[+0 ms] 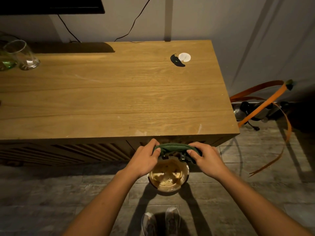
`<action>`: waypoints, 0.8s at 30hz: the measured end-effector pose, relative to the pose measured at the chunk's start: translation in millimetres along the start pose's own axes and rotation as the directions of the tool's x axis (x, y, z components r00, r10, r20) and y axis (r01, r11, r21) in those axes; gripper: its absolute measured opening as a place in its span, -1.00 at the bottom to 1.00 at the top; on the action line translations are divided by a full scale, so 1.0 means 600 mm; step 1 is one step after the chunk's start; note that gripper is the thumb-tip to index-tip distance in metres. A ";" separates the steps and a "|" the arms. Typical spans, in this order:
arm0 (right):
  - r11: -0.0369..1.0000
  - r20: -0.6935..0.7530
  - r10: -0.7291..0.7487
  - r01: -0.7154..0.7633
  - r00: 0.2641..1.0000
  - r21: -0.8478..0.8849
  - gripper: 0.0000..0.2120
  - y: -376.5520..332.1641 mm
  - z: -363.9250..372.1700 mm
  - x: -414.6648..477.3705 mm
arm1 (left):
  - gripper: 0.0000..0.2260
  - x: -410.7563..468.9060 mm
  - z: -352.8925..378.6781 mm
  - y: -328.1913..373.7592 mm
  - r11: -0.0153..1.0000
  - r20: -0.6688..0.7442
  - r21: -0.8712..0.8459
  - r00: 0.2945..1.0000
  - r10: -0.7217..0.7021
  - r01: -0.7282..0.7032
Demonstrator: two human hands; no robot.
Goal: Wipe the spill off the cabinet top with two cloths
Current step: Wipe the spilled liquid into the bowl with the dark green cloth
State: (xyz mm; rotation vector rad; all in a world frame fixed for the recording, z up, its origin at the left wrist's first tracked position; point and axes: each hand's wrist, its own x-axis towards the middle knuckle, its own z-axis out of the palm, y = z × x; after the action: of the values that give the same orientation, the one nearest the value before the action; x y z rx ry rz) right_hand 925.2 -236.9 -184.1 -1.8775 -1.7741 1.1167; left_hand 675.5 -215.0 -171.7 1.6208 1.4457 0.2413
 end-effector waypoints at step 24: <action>0.991 0.346 -0.124 0.098 0.930 0.090 -0.73 -0.262 -0.205 0.181 | -0.89 0.051 -0.283 0.095 0.961 -0.086 -0.276 0.996 0.009 -0.032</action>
State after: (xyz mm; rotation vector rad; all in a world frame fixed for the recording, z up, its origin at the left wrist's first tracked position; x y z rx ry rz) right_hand 896.5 -73.3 -29.0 -1.5876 -1.9657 1.5264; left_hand 609.3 -98.8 -48.5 1.4108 1.3890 0.5066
